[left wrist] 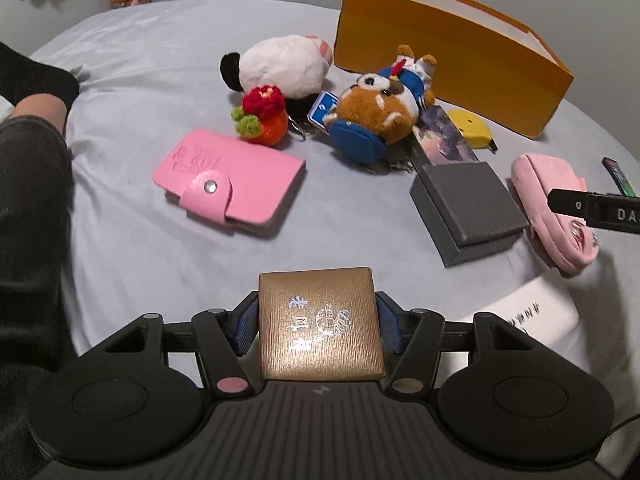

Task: Organize objects
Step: 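Grasp the pink pouch with the right gripper, then carry both items into the orange box and release them inside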

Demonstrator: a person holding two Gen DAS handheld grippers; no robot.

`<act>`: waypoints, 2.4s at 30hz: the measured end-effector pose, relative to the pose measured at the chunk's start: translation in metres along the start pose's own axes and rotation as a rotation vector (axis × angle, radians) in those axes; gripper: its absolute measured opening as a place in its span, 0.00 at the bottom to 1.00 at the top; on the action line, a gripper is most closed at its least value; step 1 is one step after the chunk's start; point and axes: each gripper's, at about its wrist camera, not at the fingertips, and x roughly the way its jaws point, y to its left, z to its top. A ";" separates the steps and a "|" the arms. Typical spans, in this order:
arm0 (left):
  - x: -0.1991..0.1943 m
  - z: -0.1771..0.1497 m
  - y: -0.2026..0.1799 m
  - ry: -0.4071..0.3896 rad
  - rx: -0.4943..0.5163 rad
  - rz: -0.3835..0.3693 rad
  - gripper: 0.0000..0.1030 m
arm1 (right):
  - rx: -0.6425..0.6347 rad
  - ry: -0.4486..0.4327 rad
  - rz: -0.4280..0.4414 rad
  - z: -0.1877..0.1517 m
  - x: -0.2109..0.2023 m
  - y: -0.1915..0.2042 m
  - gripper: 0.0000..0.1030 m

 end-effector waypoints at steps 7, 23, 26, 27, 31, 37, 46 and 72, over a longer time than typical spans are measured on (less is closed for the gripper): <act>0.007 0.012 0.000 -0.012 0.000 -0.005 0.66 | 0.069 0.058 -0.035 0.009 0.020 -0.010 0.99; 0.015 0.019 -0.010 -0.025 0.032 -0.025 0.66 | 0.055 0.106 0.005 0.002 0.035 -0.010 0.81; 0.013 0.019 -0.010 -0.031 0.033 -0.029 0.66 | 0.065 0.100 0.015 0.003 0.032 -0.013 0.78; 0.012 0.020 -0.010 -0.034 0.034 -0.031 0.66 | 0.069 0.097 0.018 0.003 0.030 -0.014 0.77; 0.009 0.022 -0.013 -0.037 0.044 -0.040 0.66 | 0.072 0.084 0.014 0.006 0.025 -0.018 0.75; -0.004 0.037 -0.020 -0.069 0.091 -0.054 0.66 | 0.073 0.051 0.012 0.017 0.013 -0.024 0.73; -0.019 0.084 -0.029 -0.150 0.124 -0.080 0.66 | 0.086 -0.004 0.030 0.041 -0.003 -0.031 0.73; -0.006 0.263 -0.102 -0.333 0.310 -0.160 0.66 | 0.117 -0.222 0.074 0.216 -0.017 -0.056 0.74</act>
